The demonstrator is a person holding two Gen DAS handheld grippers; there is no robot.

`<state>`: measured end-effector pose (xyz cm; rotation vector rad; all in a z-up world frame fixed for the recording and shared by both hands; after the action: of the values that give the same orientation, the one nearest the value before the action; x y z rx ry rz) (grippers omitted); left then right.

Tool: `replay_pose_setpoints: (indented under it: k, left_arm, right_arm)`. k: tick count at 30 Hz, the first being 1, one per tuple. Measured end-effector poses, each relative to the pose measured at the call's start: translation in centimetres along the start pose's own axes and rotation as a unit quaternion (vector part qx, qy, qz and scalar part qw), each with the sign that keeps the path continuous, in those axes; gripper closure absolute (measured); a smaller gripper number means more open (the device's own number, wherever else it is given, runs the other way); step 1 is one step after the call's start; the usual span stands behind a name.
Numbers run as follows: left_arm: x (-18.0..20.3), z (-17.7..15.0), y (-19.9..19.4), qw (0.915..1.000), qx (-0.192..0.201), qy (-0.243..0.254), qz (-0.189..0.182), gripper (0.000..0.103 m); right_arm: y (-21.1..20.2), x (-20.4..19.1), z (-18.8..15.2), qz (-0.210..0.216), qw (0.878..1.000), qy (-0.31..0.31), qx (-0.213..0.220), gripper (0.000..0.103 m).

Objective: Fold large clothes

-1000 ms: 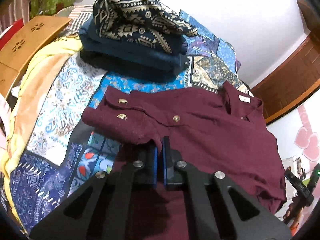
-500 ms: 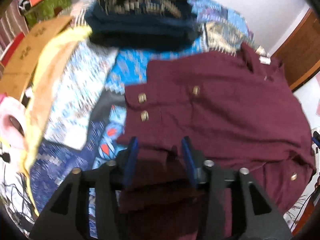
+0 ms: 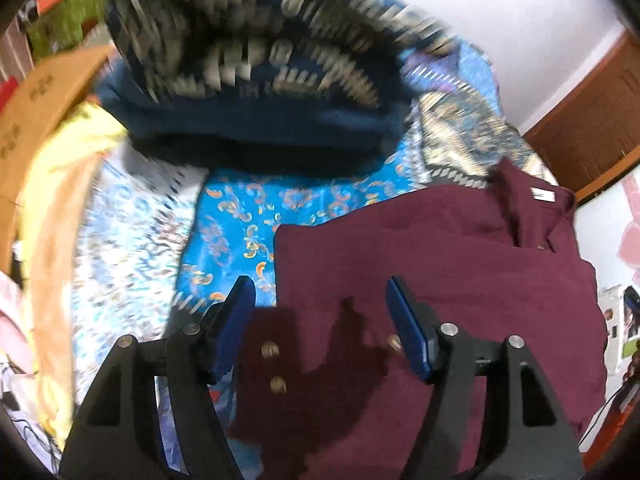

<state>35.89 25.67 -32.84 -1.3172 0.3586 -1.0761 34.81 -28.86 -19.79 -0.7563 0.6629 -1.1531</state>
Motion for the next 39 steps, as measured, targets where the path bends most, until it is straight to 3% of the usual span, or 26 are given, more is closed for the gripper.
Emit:
replay_pose_setpoints:
  k: [5,12,14,15,17,19,21,25,31,35,39]
  left_arm:
    - [-1.9,0.0,5.9,0.9943,-0.081,-0.057,-0.04,0.036]
    - [-1.4,0.3,8.0,0.987,-0.104,-0.079,-0.094,0.036]
    - [-0.9,0.2,8.1,0.9854,-0.109,-0.082,-0.103,0.036]
    - [-0.5,0.1,8.1,0.9857,-0.107,-0.081,-0.102,0.041]
    - [-0.3,0.1,8.1,0.9896,-0.097,-0.07,-0.08,0.056]
    - [-0.1,-0.2,8.1,0.9938,-0.089,-0.049,-0.045,0.086]
    - [0.4,-0.5,7.5,0.9976,-0.068,-0.016,-0.001,0.1]
    - [2.6,0.2,4.3,0.9959,0.009,0.047,0.076,0.102]
    - [5.3,4.0,-1.8,0.9905,0.086,0.074,0.079,0.103]
    - [5.7,5.9,-2.9,0.9903,0.099,0.063,0.074,0.102]
    - [3.9,6.4,-0.4,0.9898,0.088,0.054,0.098,0.102]
  right_arm:
    - [5.9,1.6,-1.4,0.095,0.991,0.065,-0.068,0.045]
    - [10.6,0.8,-2.3,0.194,0.967,0.127,-0.108,0.045]
    - [10.8,0.6,-2.2,0.186,0.968,0.123,-0.111,0.054]
    - [10.5,0.5,-2.2,0.173,0.972,0.115,-0.113,0.057]
    - [9.8,0.4,-2.0,0.155,0.976,0.109,-0.105,0.074]
    - [9.1,0.9,-1.7,0.147,0.979,0.106,-0.091,0.084]
    - [7.7,0.8,-1.0,0.144,0.982,0.1,-0.066,0.09]
    - [5.0,0.0,1.5,0.104,0.993,0.051,-0.022,0.093]
    - [2.1,-2.0,7.3,0.074,0.997,-0.005,0.033,0.095]
    - [3.4,-2.4,9.4,0.054,0.997,-0.015,0.046,0.095]
    - [8.4,-2.3,8.4,0.028,0.999,-0.016,-0.002,0.094]
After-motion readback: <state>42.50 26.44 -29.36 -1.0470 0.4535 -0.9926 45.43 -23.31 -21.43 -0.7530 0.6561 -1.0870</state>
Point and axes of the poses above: each gripper's, at about its wrist camera, not at the fingertips, and y roughly the way its jaws point, x to its right, z to its top, the point moved 8 cm from there along y, roughly the way its jaws point, and after that the axes turned 15 degrees about -y, right-handed, at the moved point
